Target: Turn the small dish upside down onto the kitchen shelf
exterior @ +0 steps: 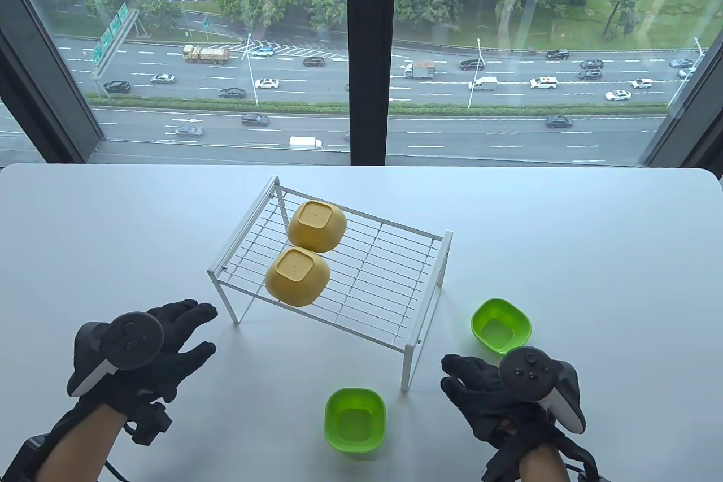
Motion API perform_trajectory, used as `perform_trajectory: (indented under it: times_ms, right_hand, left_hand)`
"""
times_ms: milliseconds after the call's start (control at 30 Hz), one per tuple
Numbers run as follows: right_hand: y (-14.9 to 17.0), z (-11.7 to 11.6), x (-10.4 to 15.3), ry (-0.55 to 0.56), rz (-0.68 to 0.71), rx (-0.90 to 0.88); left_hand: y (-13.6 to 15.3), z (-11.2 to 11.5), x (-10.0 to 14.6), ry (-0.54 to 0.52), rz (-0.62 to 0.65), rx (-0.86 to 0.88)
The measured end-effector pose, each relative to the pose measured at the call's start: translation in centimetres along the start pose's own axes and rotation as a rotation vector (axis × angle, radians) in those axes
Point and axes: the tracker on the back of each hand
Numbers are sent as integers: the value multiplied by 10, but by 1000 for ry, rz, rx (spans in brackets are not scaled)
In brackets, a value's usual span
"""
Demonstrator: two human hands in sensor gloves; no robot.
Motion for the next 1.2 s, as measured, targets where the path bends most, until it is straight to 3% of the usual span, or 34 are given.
perform_trajectory:
  times_ms: [400,700,833,967,1100,1200]
  right_hand:
    - [-23,-16,-2,-18,124,93]
    - [-38,-27,1,-52,223,107]
    - [-50,-35,2,-68,280,205]
    - [-68,-49,5,-59,385,422]
    - [-83,-70,6,-118,474,480]
    - [-88,-87,7,-167,525,631]
  left_hand:
    - [-9,0,6,49,15,-24]
    - [0,6,1,94,-14,1]
    - [3,11,-3,124,-21,-4]
    - [3,10,-3,122,-26,-6]
    - [4,10,-3,124,-31,-13]
    - [4,13,-4,139,-35,-18]
Point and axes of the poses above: the tracker on the back of each hand, its own y axis roughly to the little-finger side, its own x axis roughly from the fingertips to the wrist, z = x × y, and after that the axes turned 10 degrees about y, right-handed
